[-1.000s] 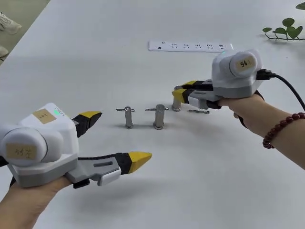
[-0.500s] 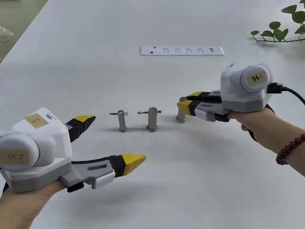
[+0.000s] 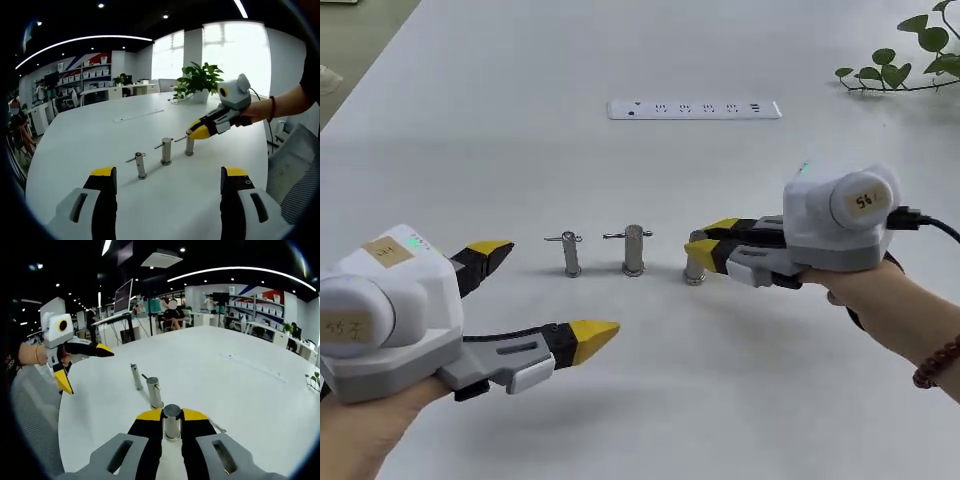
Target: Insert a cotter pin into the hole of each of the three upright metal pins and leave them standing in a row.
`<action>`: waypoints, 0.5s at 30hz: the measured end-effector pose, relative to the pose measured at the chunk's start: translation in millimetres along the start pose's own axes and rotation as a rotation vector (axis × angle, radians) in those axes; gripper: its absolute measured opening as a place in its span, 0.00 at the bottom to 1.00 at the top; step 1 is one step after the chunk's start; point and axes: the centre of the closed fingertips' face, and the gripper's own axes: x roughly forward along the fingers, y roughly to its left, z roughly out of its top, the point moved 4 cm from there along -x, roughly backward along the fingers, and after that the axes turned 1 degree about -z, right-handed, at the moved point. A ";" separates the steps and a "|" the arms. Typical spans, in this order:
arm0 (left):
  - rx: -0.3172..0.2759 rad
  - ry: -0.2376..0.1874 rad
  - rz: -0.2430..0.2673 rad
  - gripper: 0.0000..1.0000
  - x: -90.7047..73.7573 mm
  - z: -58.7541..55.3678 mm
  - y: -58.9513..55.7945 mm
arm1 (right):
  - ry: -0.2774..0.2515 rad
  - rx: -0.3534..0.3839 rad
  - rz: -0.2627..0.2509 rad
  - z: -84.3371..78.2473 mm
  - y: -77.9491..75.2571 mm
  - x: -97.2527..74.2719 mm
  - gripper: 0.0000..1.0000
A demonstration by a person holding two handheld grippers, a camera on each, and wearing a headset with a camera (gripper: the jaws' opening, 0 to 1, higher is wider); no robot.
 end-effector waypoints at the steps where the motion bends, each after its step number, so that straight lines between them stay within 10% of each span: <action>1: 0.000 0.001 0.000 0.84 -0.1 -0.1 -0.2 | -0.002 -0.002 0.003 0.1 1.9 -0.4 0.07; 15: 0.007 -0.001 -0.001 0.84 -1.1 2.1 -4.3 | -0.009 -0.019 0.043 -1.3 23.7 3.0 0.07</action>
